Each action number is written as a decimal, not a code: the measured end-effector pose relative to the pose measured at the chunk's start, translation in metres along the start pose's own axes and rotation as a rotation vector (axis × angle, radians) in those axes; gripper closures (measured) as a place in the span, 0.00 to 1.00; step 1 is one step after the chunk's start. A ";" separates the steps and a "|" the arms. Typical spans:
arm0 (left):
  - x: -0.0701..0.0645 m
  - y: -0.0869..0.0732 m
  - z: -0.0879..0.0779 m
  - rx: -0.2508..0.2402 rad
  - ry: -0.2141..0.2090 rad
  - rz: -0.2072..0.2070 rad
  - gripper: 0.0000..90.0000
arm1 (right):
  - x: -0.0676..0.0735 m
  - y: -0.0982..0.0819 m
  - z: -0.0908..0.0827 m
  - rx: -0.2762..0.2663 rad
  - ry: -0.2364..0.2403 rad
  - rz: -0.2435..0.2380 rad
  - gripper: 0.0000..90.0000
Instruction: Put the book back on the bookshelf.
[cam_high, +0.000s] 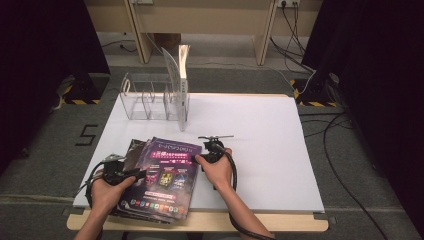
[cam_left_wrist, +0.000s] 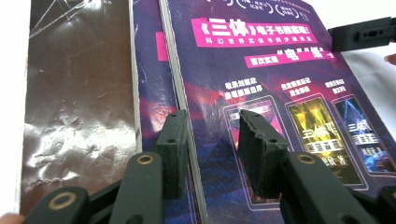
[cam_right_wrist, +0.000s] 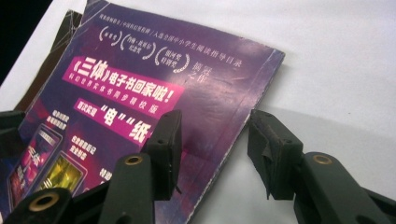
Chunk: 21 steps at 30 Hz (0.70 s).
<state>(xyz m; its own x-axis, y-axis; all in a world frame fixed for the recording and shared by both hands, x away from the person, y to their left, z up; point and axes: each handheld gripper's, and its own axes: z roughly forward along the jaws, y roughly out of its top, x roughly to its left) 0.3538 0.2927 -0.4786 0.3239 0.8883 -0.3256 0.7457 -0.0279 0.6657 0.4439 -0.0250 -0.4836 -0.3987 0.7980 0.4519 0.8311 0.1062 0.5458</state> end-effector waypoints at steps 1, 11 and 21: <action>0.000 0.000 0.000 0.001 0.002 0.008 0.70 | 0.000 0.001 0.000 0.004 -0.002 0.004 0.61; -0.001 -0.002 0.001 -0.011 0.004 -0.001 0.70 | -0.008 0.018 0.006 -0.047 -0.013 0.036 0.60; -0.002 -0.002 0.001 -0.009 0.016 0.005 0.71 | -0.017 0.038 0.019 -0.033 -0.026 0.033 0.59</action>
<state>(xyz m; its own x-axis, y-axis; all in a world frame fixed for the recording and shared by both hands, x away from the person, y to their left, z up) 0.3523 0.2906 -0.4795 0.3186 0.8951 -0.3118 0.7386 -0.0283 0.6736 0.4890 -0.0231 -0.4838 -0.3611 0.8159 0.4516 0.8303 0.0608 0.5540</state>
